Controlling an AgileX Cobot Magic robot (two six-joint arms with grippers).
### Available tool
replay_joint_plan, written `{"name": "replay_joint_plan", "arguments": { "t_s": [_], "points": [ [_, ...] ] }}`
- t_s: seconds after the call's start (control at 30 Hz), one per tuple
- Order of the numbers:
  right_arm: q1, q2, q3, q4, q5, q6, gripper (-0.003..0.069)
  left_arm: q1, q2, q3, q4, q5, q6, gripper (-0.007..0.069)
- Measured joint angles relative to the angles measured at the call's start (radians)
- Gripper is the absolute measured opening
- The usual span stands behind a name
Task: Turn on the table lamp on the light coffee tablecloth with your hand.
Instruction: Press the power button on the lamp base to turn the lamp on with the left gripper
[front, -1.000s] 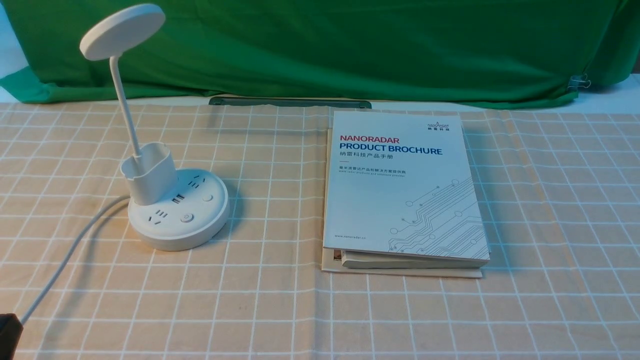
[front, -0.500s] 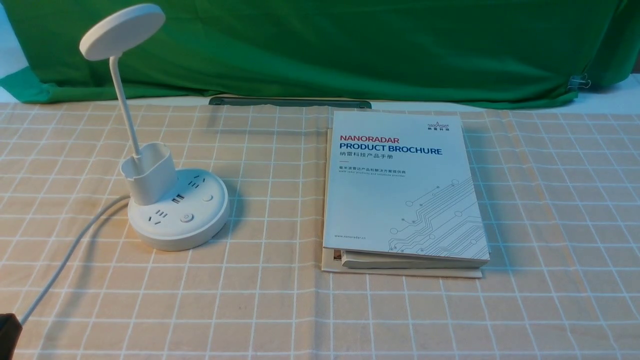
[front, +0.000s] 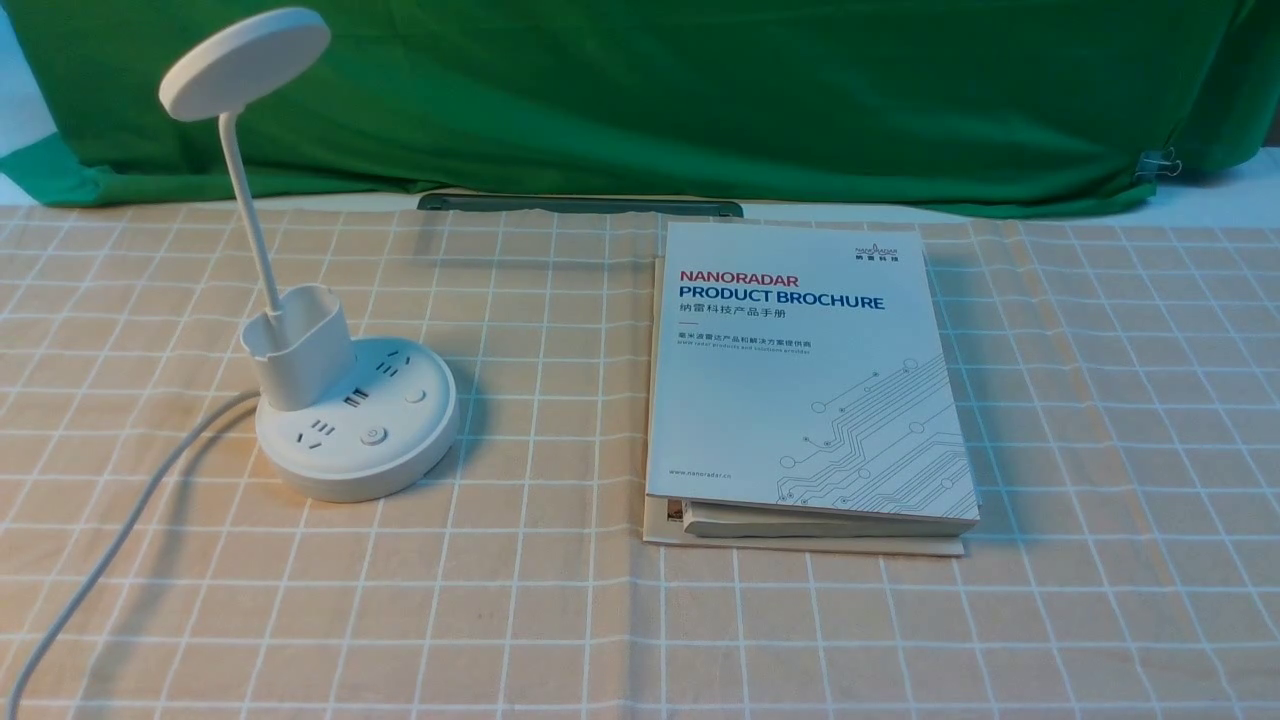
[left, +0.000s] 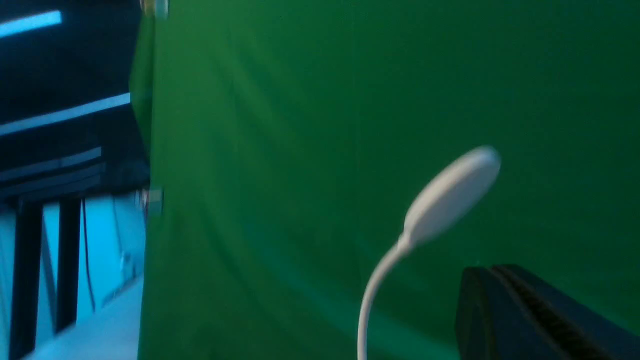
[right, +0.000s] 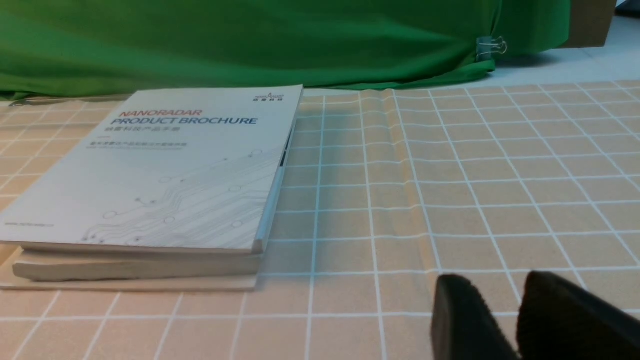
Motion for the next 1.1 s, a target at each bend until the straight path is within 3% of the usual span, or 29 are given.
{"name": "replay_joint_plan", "arguments": {
  "t_s": [0.17, 0.27, 0.37, 0.47, 0.5, 0.53, 0.67, 0.77, 0.83, 0.87, 0.9, 0.97, 1.03, 1.1],
  "points": [
    [0.0, 0.0, 0.0, 0.0, 0.0, 0.0, 0.0237, 0.0, -0.001, 0.0, -0.004, -0.346, -0.058, 0.0001],
    [0.0, 0.0, 0.0, 0.0, 0.0, 0.0, 0.0237, 0.0, -0.003, -0.05, 0.004, -0.353, -0.153, 0.0001],
    [0.0, 0.0, 0.0, 0.0, 0.0, 0.0, 0.0237, 0.0, 0.009, -0.257, 0.081, -0.019, -0.25, 0.0001],
    [0.0, 0.0, 0.0, 0.0, 0.0, 0.0, 0.0237, 0.0, 0.105, -0.465, 0.144, 0.36, -0.273, 0.0001],
    [0.0, 0.0, 0.0, 0.0, 0.0, 0.0, 0.0237, 0.0, 0.115, -0.465, 0.144, 0.36, -0.273, 0.0001],
    [0.0, 0.0, 0.0, 0.0, 0.0, 0.0, 0.0237, 0.0, 0.194, -0.528, 0.17, 0.504, -0.269, 0.0001],
    [0.0, 0.0, 0.0, 0.0, 0.0, 0.0, 0.0237, 0.0, 0.383, -0.554, 0.204, 0.668, -0.265, 0.0001],
    [0.0, 0.0, 0.0, 0.0, 0.0, 0.0, 0.0237, 0.0, 0.547, -0.554, 0.136, 0.725, -0.257, 0.0001],
    [0.0, 0.0, 0.0, 0.0, 0.0, 0.0, 0.0238, 0.0, 0.657, -0.554, 0.011, 0.757, -0.177, 0.0001],
    [0.0, 0.0, 0.0, 0.0, 0.0, 0.0, 0.0238, 0.0, 0.709, -0.559, -0.1, 0.787, -0.082, 0.0001],
    [0.0, 0.0, 0.0, 0.0, 0.0, 0.0, 0.0238, 0.0, 0.72, -0.561, -0.1, 0.787, -0.063, 0.0001],
    [0.0, 0.0, 0.0, 0.0, 0.0, 0.0, 0.0238, 0.0, 0.855, -0.583, -0.393, 0.886, 0.227, 0.0001],
    [0.0, 0.0, 0.0, 0.0, 0.0, 0.0, 0.0238, -0.001, 0.951, -0.614, -0.594, 0.976, 0.41, 0.0001],
    [0.0, 0.0, 0.0, 0.0, 0.0, 0.0, 0.0238, -0.008, 1.063, -0.662, -0.715, 1.046, 0.516, 0.0001]
  ]
}}
